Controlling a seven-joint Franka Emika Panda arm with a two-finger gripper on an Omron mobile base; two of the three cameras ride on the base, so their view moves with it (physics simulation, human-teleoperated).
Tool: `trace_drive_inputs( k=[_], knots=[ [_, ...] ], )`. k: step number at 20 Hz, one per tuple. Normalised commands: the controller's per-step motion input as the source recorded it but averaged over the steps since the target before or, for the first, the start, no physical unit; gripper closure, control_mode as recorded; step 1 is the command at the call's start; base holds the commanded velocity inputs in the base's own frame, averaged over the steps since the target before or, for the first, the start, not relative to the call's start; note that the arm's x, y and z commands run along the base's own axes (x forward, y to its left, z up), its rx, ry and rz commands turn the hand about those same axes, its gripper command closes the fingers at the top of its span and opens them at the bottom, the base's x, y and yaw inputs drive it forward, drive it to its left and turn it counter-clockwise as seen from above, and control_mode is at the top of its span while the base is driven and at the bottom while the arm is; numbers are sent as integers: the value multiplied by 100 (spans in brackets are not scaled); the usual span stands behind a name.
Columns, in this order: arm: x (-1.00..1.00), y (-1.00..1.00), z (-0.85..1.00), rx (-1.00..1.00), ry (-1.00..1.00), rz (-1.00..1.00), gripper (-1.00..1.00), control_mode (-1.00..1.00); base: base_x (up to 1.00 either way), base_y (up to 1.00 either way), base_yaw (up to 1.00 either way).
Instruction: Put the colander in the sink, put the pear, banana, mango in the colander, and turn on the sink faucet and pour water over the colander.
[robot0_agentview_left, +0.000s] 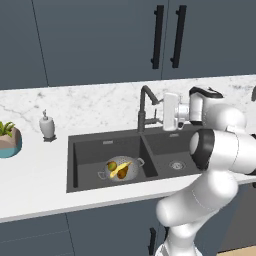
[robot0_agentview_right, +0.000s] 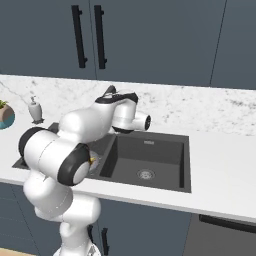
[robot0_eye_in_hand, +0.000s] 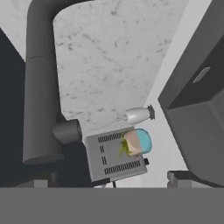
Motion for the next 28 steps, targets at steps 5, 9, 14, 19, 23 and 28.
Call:
trace_drive_inputs(
  k=[5,9,14,19,23,28],
  knots=[
    [24,1,-15,0,0,0,-100,-100,0,0,0],
    [13,9,-2,0,-3,0,-100,-100,0,0,0],
    [14,10,-8,-4,-1,0,-100,-100,0,0,0],
    [22,14,-11,-8,0,0,-100,-100,0,0,0],
    [25,12,-7,-8,0,0,-100,-100,0,0,0],
    [28,7,-3,-2,-2,0,-100,-100,0,0,0]
  ],
)
